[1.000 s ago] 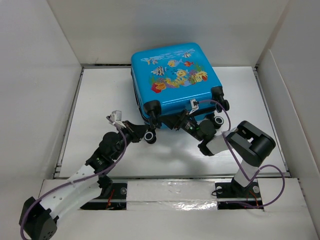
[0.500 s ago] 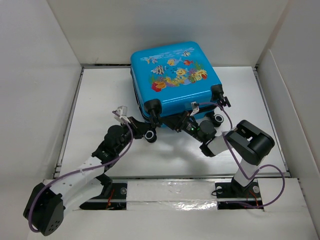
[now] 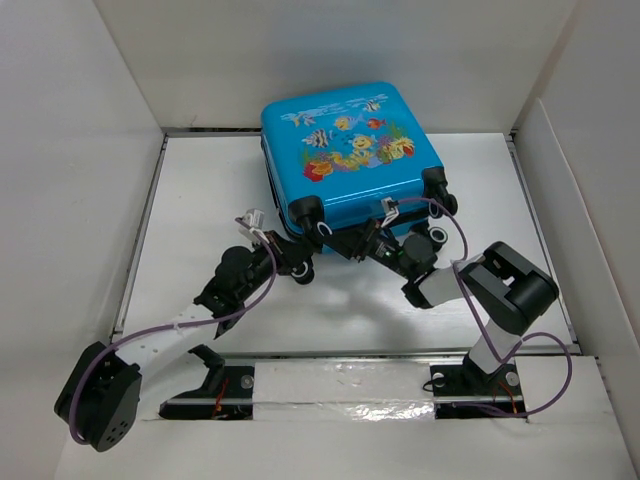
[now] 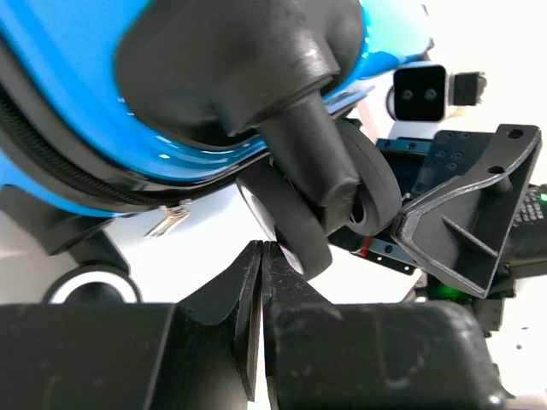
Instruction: Pack the luggage
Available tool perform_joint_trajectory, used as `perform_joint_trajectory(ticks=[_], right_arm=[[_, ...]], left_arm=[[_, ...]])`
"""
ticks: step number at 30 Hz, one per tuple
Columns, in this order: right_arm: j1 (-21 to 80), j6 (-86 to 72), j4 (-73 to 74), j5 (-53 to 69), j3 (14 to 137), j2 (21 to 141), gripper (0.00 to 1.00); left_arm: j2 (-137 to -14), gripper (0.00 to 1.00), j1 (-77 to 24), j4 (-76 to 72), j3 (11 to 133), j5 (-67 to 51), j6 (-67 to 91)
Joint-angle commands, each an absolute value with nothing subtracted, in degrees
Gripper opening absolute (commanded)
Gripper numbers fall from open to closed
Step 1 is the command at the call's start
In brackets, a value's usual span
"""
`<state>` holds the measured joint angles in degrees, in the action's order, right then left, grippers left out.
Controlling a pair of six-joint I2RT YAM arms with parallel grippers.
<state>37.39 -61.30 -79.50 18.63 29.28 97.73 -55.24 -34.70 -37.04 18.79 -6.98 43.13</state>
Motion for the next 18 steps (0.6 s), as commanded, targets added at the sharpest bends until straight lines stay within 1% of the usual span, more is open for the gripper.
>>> perform_joint_trajectory(ticks=[1,5,10,18], right_arm=[[36.12,-62.04,-103.61,19.51,32.61,99.83,1.00],[36.12,-61.79,-103.80,19.25,33.22,99.67,1.00],[36.12,-61.35,-103.71,22.14,36.12,97.65,1.00],[37.88,-64.24,-103.71,21.53,37.09,99.75,1.00]], left_arm=[[-56.25,0.00,-34.72,-47.72,21.01,-11.07,45.00],[-58.62,0.00,-34.72,-50.53,21.62,-12.39,45.62],[-60.47,0.00,-35.42,-52.64,21.53,-12.22,45.70],[-62.49,0.00,-35.95,-55.90,22.67,-12.48,45.79]])
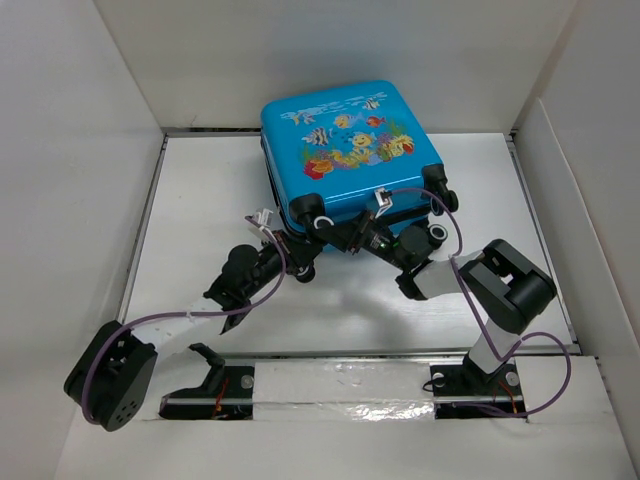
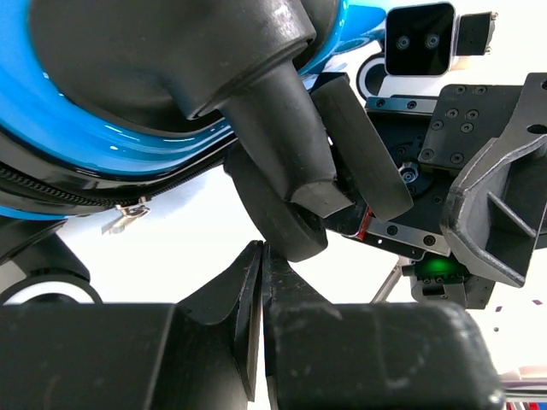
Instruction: Pack the luggage
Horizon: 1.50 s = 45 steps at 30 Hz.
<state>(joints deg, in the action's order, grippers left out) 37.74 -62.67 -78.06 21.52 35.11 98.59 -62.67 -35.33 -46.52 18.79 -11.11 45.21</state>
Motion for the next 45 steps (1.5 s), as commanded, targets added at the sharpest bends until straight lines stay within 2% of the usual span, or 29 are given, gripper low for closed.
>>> perform_joint_trajectory(ticks=[1,17,23,30,35,42,45], right_arm=[[38.40,-64.34,-103.71,21.36,37.18,99.93,1.00],[36.83,-65.74,-101.25,21.53,39.20,99.14,1.00],[36.22,-59.43,-87.91,20.21,37.00,92.56,1.00],[35.68,-47.48,-65.60,19.60,39.55,84.03,1.00],[36.91,-45.44,-59.60,19.43,41.48,83.15,1.00],[38.23,-41.40,-52.66,8.98,35.69,78.58,1.00],[38.23,-40.17,-51.51,9.66,36.47,78.22,1.00]], left_arm=[[-62.66,0.00,-36.56,-56.25,22.76,-12.48,45.79],[-65.57,0.00,-36.56,-59.06,23.20,-11.95,45.62],[-65.39,0.00,-36.56,-57.04,22.59,-10.99,44.74],[-65.74,0.00,-36.56,-56.69,21.71,-10.02,44.03],[-65.83,0.00,-36.56,-57.39,21.62,-10.19,43.77],[-66.27,0.00,-36.56,-58.62,21.53,-10.72,43.77],[-66.44,0.00,-36.04,-58.80,21.62,-10.90,43.68]])
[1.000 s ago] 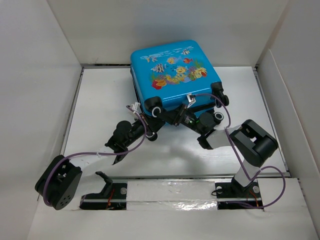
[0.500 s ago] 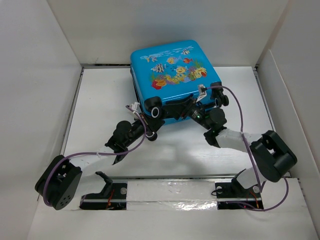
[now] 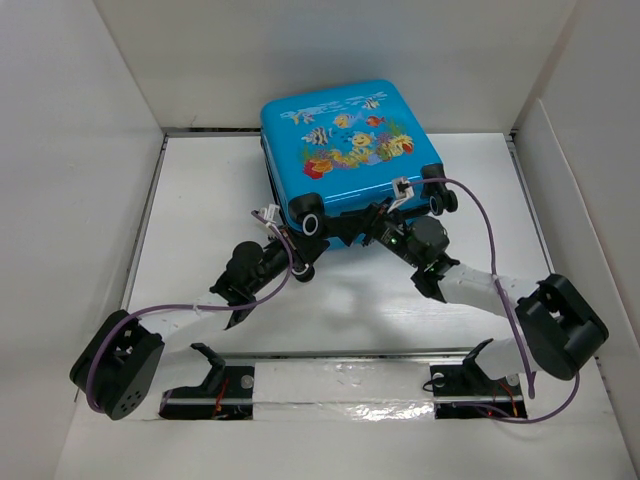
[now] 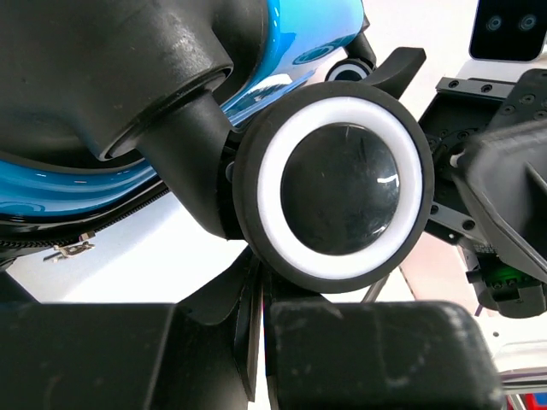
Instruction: Pack the luggage
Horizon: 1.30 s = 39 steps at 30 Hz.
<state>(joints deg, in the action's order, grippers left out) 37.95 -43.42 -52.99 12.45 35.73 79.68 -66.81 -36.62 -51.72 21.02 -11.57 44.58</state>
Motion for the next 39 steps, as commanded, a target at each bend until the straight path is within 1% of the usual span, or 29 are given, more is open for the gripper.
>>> perform_joint_trajectory(ticks=[1,4,7,14,21,28,31,32,34,37,38,39], right_arm=[[38.23,-39.82,-51.33,10.10,37.17,78.48,1.00],[39.37,-37.19,-48.97,11.78,40.85,79.71,1.00],[41.65,-33.93,-44.22,10.38,44.28,79.72,1.00],[42.80,-32.87,-42.90,10.03,45.97,80.86,1.00],[43.85,-31.55,-37.19,7.12,47.37,81.12,1.00],[43.86,-32.34,-37.97,7.03,50.27,85.25,0.99],[43.86,-32.17,-37.18,6.42,52.55,86.48,0.96],[43.86,-32.17,-37.18,6.42,53.34,86.92,0.93],[43.86,-32.25,-38.14,5.72,53.70,87.62,0.92],[43.86,-32.78,-38.93,5.36,53.96,88.50,0.88],[43.86,-32.96,-39.20,5.27,53.96,88.68,0.84],[43.86,-32.96,-39.63,5.01,54.14,88.86,0.77]], left_arm=[[-66.45,0.00,-36.04,-58.80,21.53,-10.90,43.68],[-66.62,0.00,-36.04,-58.80,21.71,-10.90,43.51],[-66.71,0.00,-36.04,-58.80,21.53,-10.99,43.50],[-66.97,0.00,-35.51,-59.24,21.09,-11.25,43.50],[-67.33,0.00,-35.51,-60.20,21.01,-11.69,43.59],[-67.41,0.00,-35.51,-60.82,20.57,-11.51,43.51],[-67.06,0.00,-35.51,-60.82,20.13,-11.43,43.33],[-66.97,0.00,-35.51,-60.65,20.04,-11.25,43.16],[-66.62,0.00,-35.51,-60.21,19.95,-11.08,42.80],[-66.18,0.00,-35.51,-59.42,19.86,-10.72,42.28],[-66.09,0.00,-35.51,-59.24,19.78,-10.55,42.10],[-66.01,0.00,-35.51,-59.06,19.60,-10.29,41.84]])
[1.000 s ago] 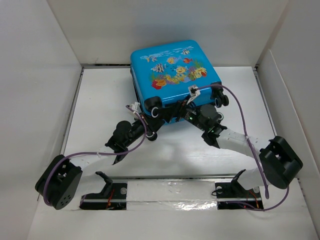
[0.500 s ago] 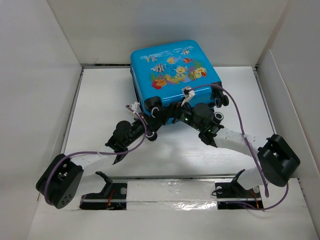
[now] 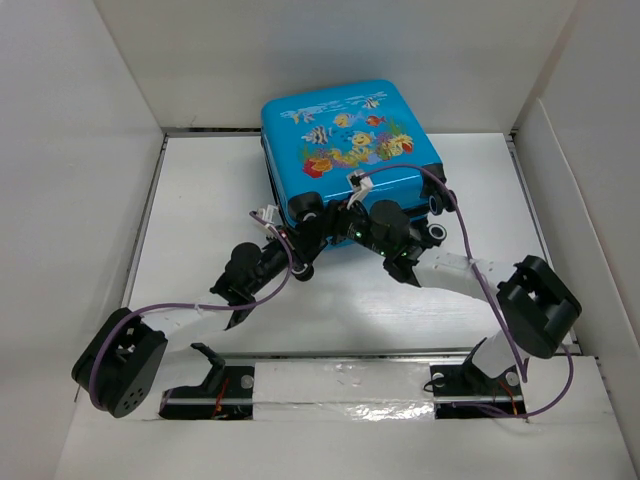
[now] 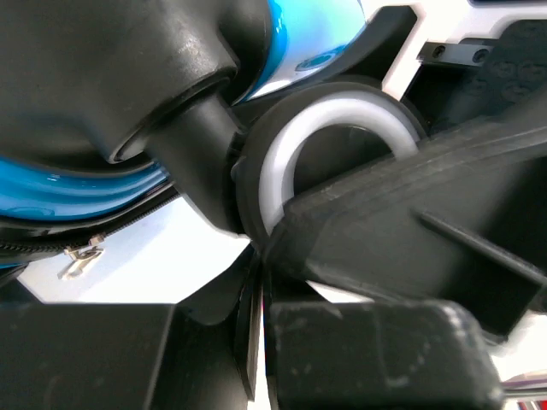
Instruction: Pack the luggage
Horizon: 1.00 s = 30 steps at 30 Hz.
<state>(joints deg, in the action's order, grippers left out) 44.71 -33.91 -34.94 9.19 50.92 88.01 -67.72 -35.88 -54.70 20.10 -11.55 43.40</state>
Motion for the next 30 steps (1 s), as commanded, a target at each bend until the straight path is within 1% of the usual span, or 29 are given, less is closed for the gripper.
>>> perform_joint_trajectory(ticks=[1,2,4,5,6,7,8,9,10,11,14,15,17,22,23,24,25,27,30], right_arm=[[43.86,-32.87,-39.55,4.49,54.23,89.29,0.64],[43.86,-32.78,-39.46,4.05,54.14,89.47,0.43],[43.86,-31.65,-38.59,2.38,53.79,89.47,0.19],[44.38,-31.21,-38.41,1.76,53.62,88.95,0.04],[44.38,-29.90,-37.36,0.63,53.35,88.60,0.00],[44.38,-29.10,-36.83,0.27,53.35,88.25,0.00],[44.38,-28.22,-36.57,0.26,53.26,87.72,0.00],[44.38,-27.17,-35.61,-0.43,53.17,86.76,0.00],[44.99,-25.51,-34.81,-2.35,53.17,86.23,0.00],[45.00,-24.62,-34.20,-2.72,53.43,85.70,0.00],[45.00,-22.94,-33.40,-2.46,53.79,84.73,0.00],[45.00,-22.85,-33.83,-2.03,53.79,84.64,0.00],[45.00,-22.94,-34.71,-0.45,53.61,84.90,0.00],[44.47,-23.38,-36.47,4.65,55.10,86.39,0.00],[44.47,-23.38,-36.56,5.27,55.28,86.74,0.00],[44.47,-23.64,-37.17,6.40,55.37,87.01,0.00],[44.47,-23.99,-37.61,6.76,55.20,87.01,0.00],[43.86,-24.26,-38.49,7.38,55.02,87.01,0.00],[43.86,-24.70,-39.63,8.61,54.49,86.75,0.00]], left_arm=[[-65.92,0.00,-35.51,-58.89,19.51,-10.20,41.66],[-65.83,0.00,-35.51,-58.63,19.42,-9.76,41.49],[-64.69,0.00,-35.51,-56.87,19.16,-9.23,40.52],[-63.99,0.00,-35.51,-55.56,19.16,-7.84,39.91],[-62.07,0.00,-35.51,-52.15,19.07,-6.60,38.86],[-60.83,0.00,-35.51,-50.47,18.90,-5.37,38.41],[-59.34,0.05,-35.51,-48.80,18.55,-2.49,38.06],[-56.28,0.14,-35.51,-45.39,17.76,-0.98,37.71],[-54.68,0.17,-35.51,-43.52,17.41,0.77,37.36],[-53.10,0.18,-35.51,-41.50,16.97,5.23,36.66],[-49.75,0.18,-36.83,-36.57,15.82,10.44,34.81],[-50.18,0.16,-36.83,-36.21,15.73,10.63,34.54],[-51.67,0.16,-36.83,-38.05,15.38,10.37,33.93],[-60.46,0.22,-36.83,-44.99,16.96,7.82,32.61],[-61.60,0.23,-38.04,-45.70,17.31,7.91,32.26],[-63.44,0.26,-39.10,-46.75,18.18,8.95,31.12],[-64.24,0.27,-40.42,-46.76,18.89,10.18,30.50],[-66.52,0.31,-44.99,-46.41,21.08,16.50,28.92],[-68.98,0.38,-45.88,-47.19,22.32,21.51,29.00]])
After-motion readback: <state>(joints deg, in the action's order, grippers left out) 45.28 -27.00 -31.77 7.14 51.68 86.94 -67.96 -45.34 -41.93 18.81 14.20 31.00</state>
